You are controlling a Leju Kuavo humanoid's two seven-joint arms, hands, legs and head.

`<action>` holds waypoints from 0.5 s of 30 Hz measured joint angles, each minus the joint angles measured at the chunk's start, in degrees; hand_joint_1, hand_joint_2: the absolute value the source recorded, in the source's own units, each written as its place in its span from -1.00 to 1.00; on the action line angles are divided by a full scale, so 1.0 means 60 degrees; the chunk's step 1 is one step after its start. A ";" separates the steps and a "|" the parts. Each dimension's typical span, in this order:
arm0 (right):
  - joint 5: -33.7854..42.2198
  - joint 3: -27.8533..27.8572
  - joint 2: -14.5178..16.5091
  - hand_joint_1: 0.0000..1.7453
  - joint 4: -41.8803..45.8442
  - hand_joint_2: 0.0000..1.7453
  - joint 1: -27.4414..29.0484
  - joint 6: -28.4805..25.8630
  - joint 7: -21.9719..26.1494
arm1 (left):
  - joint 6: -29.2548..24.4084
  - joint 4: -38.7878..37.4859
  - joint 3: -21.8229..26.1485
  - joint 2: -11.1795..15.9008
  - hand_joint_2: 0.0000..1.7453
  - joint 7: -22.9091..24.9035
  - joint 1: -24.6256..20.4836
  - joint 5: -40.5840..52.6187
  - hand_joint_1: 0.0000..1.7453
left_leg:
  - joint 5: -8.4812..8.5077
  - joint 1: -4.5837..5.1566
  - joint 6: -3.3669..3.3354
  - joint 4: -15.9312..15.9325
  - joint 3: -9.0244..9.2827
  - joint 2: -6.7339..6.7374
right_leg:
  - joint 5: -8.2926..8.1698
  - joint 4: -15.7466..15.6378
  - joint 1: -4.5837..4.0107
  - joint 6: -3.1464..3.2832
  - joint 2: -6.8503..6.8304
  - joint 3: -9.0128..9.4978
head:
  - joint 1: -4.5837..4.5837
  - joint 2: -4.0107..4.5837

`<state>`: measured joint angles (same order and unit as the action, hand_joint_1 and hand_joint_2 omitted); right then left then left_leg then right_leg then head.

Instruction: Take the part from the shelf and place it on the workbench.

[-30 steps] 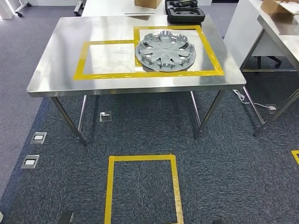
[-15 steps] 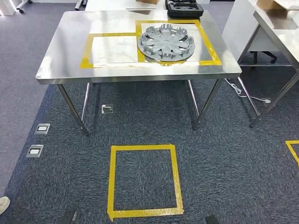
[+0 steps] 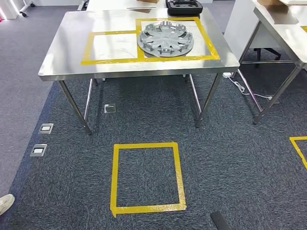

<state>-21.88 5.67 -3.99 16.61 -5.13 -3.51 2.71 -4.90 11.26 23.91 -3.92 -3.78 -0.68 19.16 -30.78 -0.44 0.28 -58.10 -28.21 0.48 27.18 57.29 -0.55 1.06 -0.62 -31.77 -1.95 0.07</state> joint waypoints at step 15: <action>0.2253 -0.0501 0.0309 -1.00 -0.0188 -1.00 0.2212 0.0367 -0.0289 | 0.0470 0.1940 -0.2253 0.0299 -1.00 0.0340 0.0196 -0.1978 -1.00 | 0.0277 -0.0011 -0.0133 0.0211 -0.0352 0.0065 | 0.0432 0.0004 0.0142 -0.0357 0.0044 0.0570 | -0.0051 0.0000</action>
<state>-8.36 2.67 -2.14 15.48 8.14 -1.31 0.97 -2.08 22.90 10.39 -2.12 -1.74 0.50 7.30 -29.11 -0.50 -0.52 -56.84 -30.32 0.88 29.78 57.31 0.30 -1.08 -0.36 -28.35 -2.26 0.07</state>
